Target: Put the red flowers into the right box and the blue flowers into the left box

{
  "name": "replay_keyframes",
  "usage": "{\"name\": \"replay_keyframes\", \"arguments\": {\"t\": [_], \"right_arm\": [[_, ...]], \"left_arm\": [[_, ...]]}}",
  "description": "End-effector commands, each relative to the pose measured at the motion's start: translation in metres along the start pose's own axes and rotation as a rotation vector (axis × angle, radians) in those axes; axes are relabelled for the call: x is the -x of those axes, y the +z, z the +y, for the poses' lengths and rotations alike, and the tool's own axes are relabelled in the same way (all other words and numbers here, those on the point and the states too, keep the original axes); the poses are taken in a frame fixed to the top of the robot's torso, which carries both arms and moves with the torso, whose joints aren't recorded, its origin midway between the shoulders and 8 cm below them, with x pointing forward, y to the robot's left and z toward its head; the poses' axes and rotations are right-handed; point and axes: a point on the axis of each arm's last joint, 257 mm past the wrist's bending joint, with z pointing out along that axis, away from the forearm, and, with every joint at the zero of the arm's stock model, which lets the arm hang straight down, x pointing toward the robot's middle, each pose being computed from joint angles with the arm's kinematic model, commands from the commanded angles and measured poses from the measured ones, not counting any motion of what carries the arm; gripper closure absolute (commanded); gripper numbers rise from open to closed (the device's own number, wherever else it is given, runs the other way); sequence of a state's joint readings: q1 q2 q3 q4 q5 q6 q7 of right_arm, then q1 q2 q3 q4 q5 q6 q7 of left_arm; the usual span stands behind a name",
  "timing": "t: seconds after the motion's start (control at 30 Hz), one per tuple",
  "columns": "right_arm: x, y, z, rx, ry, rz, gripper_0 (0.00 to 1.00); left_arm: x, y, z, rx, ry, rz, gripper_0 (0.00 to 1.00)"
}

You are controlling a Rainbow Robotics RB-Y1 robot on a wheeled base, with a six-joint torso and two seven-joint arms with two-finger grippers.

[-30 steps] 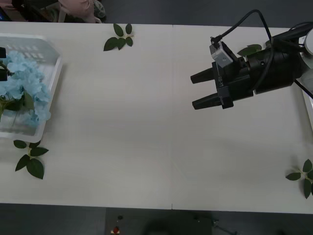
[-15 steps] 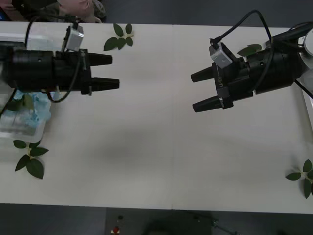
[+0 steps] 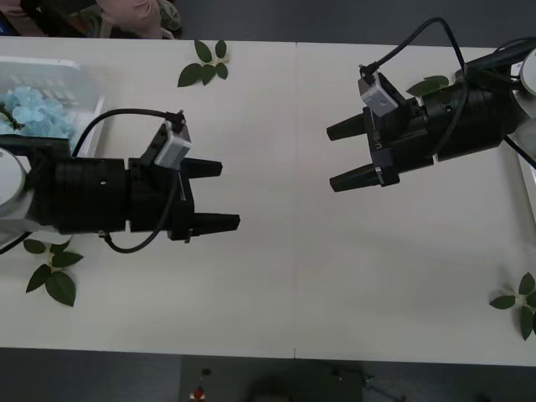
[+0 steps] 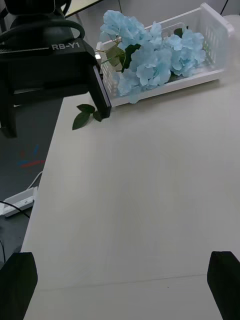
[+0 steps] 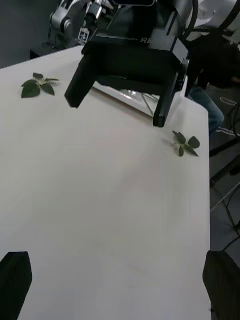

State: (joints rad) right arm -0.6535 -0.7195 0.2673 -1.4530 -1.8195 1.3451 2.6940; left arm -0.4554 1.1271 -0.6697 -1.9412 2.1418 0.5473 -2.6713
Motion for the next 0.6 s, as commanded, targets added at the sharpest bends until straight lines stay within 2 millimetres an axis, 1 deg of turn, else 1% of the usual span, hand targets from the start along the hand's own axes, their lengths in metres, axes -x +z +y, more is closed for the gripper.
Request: {"name": "replay_keyframes", "arguments": {"t": [0.03,0.1,0.13,0.23,0.37,0.5,0.6], "right_arm": [[0.021,0.0,0.0,0.001,-0.068,-0.008,0.0],[0.021,0.0,0.0,0.001,-0.068,-0.008,0.0],[0.021,0.0,0.0,0.001,-0.068,-0.008,0.0],[0.021,0.0,0.0,0.001,-0.068,-0.008,0.0],[0.021,0.0,0.0,0.001,-0.068,-0.008,0.0],[0.021,0.0,0.0,0.001,-0.068,-0.008,0.0],[0.021,0.0,0.0,0.001,-0.068,-0.008,0.0]], "left_arm": [[0.047,-0.009,0.002,0.003,0.036,-0.063,0.0],[0.052,-0.008,0.001,-0.002,0.044,-0.069,0.0],[0.058,-0.007,0.001,-0.009,0.051,-0.074,0.0],[0.065,-0.009,0.005,-0.039,0.052,-0.069,0.0],[0.061,-0.014,0.01,-0.103,0.047,-0.047,0.0],[0.058,-0.015,0.014,-0.105,0.053,-0.032,0.0],[0.06,-0.016,0.014,-0.106,0.047,-0.036,0.0]]}}
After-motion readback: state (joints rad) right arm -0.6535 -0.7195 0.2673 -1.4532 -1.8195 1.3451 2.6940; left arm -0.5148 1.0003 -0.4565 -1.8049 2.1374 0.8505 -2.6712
